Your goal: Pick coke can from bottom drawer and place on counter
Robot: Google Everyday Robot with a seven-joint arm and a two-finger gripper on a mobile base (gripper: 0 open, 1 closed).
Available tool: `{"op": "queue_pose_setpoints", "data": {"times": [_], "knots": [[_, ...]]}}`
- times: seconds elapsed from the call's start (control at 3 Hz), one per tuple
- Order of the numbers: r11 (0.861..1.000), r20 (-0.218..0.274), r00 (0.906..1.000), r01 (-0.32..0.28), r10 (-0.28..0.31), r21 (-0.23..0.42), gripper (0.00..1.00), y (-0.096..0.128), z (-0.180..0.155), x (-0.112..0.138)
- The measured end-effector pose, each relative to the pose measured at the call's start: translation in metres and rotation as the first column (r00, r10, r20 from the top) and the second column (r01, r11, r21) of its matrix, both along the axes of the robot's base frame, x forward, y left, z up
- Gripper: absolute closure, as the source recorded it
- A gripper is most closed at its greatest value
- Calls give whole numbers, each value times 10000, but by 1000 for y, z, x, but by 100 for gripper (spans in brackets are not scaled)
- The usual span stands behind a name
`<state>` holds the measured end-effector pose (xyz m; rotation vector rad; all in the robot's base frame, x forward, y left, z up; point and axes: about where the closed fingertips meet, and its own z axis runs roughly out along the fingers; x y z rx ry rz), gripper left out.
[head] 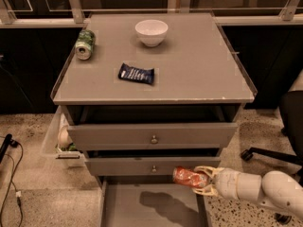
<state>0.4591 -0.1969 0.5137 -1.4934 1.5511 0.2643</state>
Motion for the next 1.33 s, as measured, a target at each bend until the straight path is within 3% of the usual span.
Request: {"op": "queue_pose_setpoints", "data": {"times": [0.67, 1.33], "knots": [[9899, 225, 9980, -564, 598, -1304, 100, -11, 116, -18], [9900, 290, 9976, -585, 627, -1286, 100, -11, 135, -10]]}}
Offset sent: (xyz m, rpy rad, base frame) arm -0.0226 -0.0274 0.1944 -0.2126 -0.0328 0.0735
